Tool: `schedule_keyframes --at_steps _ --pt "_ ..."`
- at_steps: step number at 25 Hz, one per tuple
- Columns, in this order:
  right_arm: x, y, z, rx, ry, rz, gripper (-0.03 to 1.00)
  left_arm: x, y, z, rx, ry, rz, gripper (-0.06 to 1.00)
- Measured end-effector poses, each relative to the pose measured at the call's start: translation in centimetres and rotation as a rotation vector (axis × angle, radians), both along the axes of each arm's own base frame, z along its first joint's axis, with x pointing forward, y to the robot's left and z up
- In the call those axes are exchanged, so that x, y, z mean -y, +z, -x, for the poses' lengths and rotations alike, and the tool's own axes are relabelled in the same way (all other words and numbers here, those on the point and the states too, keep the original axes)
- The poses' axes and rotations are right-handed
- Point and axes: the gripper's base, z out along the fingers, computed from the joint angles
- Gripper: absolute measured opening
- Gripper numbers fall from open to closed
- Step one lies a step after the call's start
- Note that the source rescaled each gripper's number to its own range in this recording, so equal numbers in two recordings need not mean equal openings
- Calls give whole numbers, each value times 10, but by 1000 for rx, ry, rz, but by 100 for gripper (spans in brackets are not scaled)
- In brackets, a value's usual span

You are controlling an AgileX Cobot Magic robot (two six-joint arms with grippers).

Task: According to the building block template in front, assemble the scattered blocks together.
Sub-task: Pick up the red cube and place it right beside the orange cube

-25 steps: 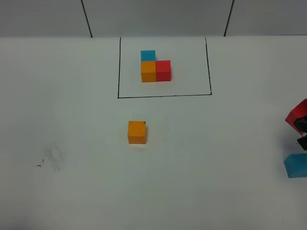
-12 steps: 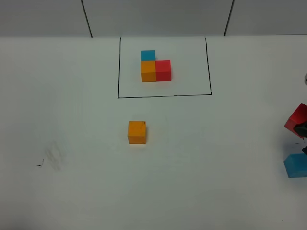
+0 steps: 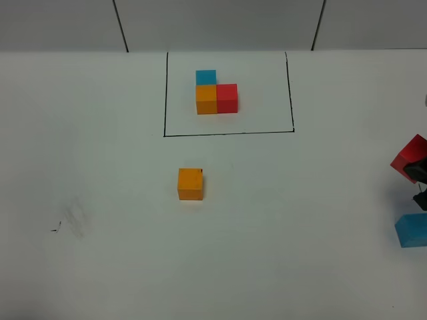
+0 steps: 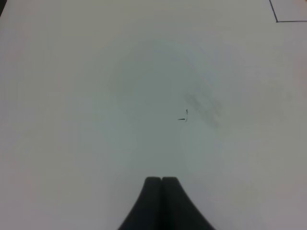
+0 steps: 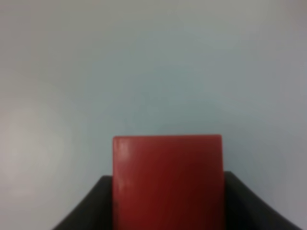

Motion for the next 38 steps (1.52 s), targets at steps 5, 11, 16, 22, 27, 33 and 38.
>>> schedule_keyframes --at_steps 5,11,16,22,27,33,38 --pt "0 5 -3 25 -11 -5 43 0 0 0 0 0 0 0" --pt "-2 25 -20 9 17 -14 43 0 0 0 0 0 0 0" --pt "-18 25 -40 -26 89 -11 43 0 0 0 0 0 0 0" --pt "-47 30 -69 -6 187 14 43 0 0 0 0 0 0 0" --pt "-74 28 -97 -31 277 40 43 0 0 0 0 0 0 0" --pt "-112 24 -119 -32 387 55 43 0 0 0 0 0 0 0" --pt "-141 17 -118 -31 480 68 43 0 0 0 0 0 0 0"
